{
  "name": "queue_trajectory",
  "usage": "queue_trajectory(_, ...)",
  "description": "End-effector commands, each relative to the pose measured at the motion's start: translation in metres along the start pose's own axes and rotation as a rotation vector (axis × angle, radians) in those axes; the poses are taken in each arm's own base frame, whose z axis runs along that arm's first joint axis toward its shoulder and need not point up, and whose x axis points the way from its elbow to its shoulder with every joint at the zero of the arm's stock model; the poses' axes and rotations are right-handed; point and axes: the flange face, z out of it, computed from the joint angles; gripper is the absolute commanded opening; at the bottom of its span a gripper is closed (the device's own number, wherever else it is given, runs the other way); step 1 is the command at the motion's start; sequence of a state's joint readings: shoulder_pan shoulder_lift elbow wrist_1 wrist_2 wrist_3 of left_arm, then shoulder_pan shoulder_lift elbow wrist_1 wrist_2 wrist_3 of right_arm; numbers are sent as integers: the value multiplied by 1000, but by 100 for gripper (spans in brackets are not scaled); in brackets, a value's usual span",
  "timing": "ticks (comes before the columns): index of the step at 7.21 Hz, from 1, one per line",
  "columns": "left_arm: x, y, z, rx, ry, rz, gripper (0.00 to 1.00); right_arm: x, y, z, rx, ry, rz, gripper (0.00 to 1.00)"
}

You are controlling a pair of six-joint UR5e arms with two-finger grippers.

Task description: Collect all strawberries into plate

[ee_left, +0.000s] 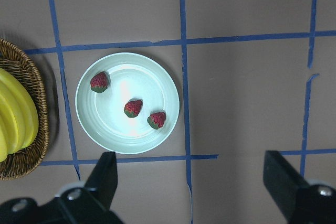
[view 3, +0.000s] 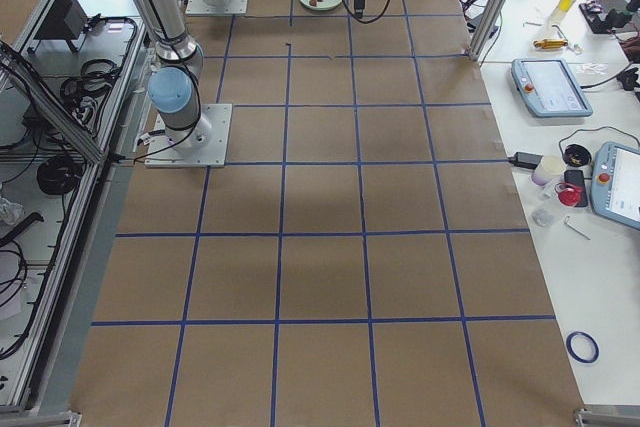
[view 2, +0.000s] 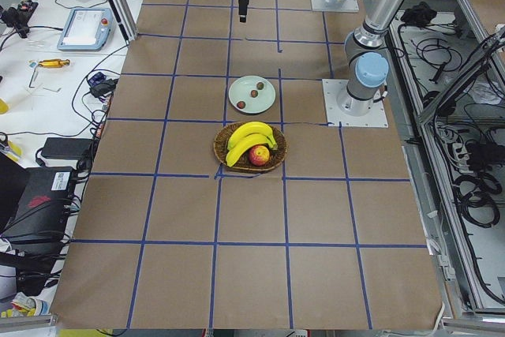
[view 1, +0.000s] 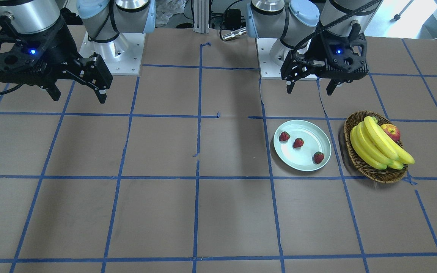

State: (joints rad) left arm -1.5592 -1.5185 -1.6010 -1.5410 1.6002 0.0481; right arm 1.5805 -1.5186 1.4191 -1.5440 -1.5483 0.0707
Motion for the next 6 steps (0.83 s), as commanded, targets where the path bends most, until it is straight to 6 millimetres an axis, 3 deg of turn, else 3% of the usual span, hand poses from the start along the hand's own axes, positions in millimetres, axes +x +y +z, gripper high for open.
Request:
queue_trajectory(1,0,-7,4,38,-7,-19,100,-1,2,1,-4,0,-6,100)
queue_trajectory(6,4,-10,7,32,39,-46,100,-2,3,3,-16,5,-9,100)
